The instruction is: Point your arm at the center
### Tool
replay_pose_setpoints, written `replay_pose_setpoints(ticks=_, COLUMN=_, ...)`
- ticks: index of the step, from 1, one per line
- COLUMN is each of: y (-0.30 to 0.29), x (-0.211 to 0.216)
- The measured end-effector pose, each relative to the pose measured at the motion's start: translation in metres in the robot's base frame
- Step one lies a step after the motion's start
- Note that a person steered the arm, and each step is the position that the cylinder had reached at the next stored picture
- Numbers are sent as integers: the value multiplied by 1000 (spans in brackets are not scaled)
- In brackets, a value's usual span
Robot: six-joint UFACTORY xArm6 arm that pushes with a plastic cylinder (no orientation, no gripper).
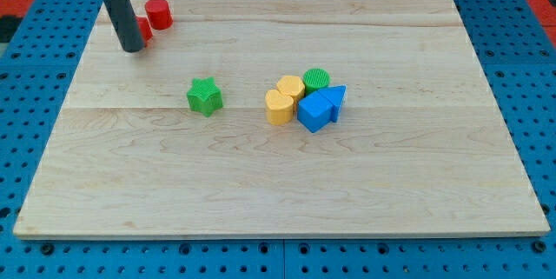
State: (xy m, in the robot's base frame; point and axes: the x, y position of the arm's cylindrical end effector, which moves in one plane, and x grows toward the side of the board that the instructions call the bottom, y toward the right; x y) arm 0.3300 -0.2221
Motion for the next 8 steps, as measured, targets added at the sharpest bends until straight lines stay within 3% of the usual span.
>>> replay_pose_setpoints(ticks=1, y=-42, x=3)
replay_pose_setpoints(ticks=2, y=-37, x=-13)
replay_pose_setpoints(ticks=3, y=5, x=-45)
replay_pose_setpoints(ticks=4, y=2, x=-45)
replay_pose_setpoints(ticks=6, y=-56, x=-44)
replay_pose_setpoints(ticks=8, y=-73, x=-56)
